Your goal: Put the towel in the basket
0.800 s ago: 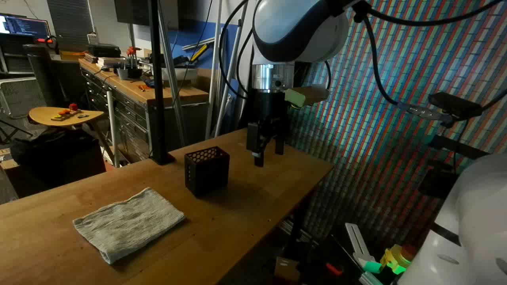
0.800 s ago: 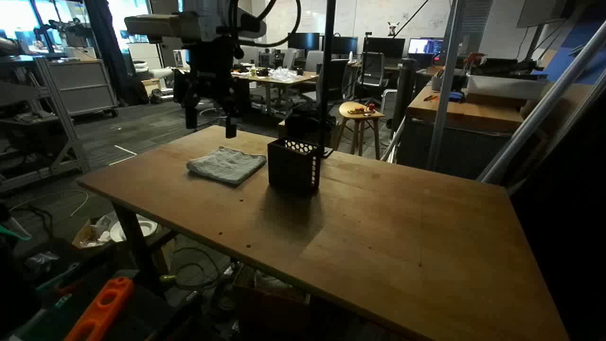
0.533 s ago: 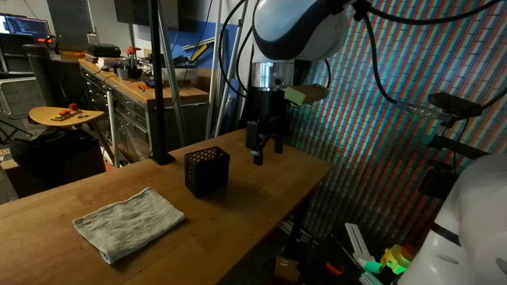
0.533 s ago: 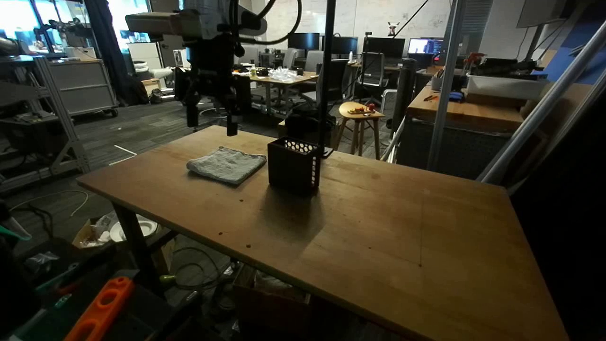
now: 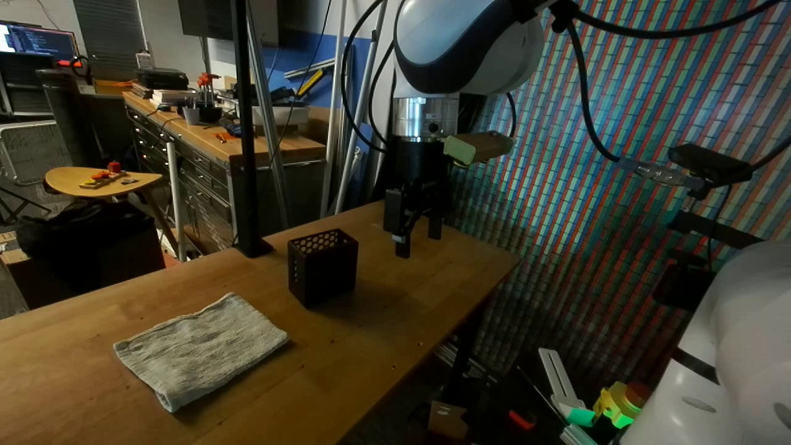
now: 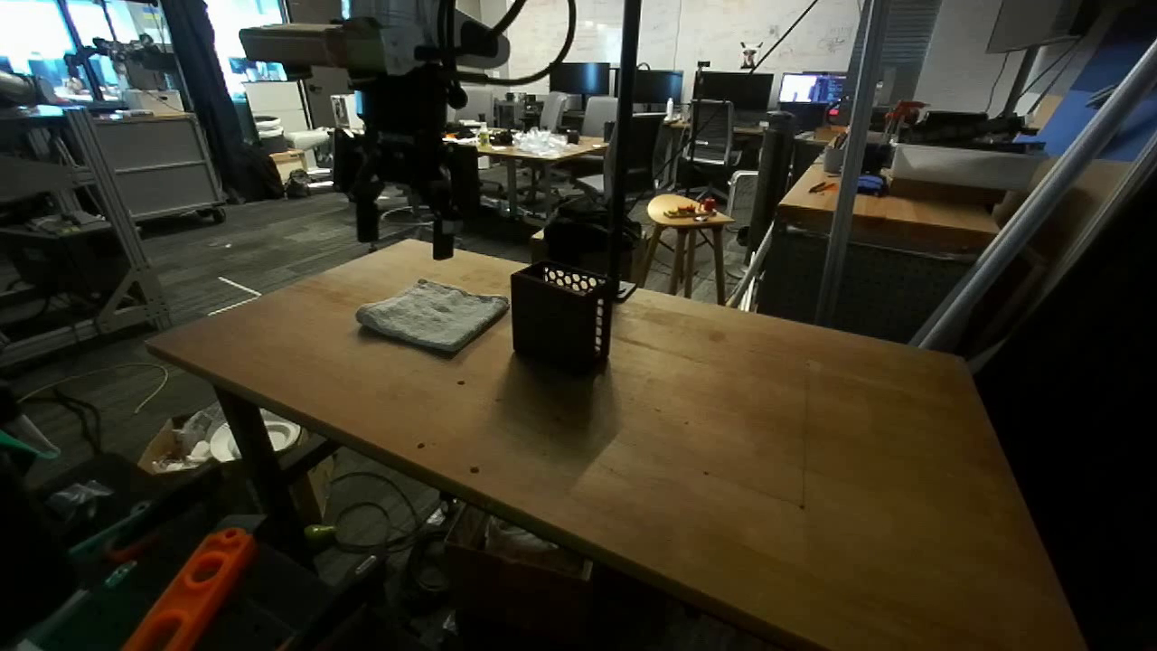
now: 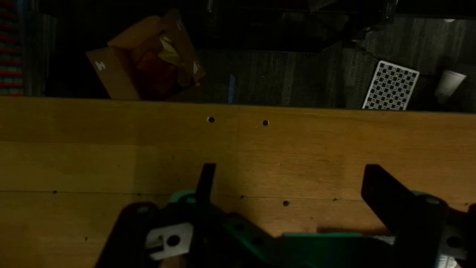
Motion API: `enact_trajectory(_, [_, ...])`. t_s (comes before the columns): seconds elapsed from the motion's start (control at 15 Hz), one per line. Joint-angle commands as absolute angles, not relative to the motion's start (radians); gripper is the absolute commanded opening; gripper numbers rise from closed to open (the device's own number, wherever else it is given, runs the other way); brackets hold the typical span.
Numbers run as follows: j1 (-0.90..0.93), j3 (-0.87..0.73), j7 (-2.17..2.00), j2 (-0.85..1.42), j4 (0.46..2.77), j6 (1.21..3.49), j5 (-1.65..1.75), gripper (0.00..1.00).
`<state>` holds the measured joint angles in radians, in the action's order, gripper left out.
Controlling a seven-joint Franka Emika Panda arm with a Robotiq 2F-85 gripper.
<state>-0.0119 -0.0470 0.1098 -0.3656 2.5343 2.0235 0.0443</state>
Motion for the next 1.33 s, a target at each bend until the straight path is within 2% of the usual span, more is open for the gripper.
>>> enact_trajectory(0.0, [-0.014, -0.045, 0.11, -0.365, 2.533, 2.022, 0.044, 1.0])
enact_trajectory(0.6, [0.038, 0.044, 0.019, -0.184, 2.368, 2.096, 0.043, 1.0])
enact_trajectory(1.27, [0.138, 0.127, -0.287, 0.227, 1.876, 2.122, 0.182, 1.0])
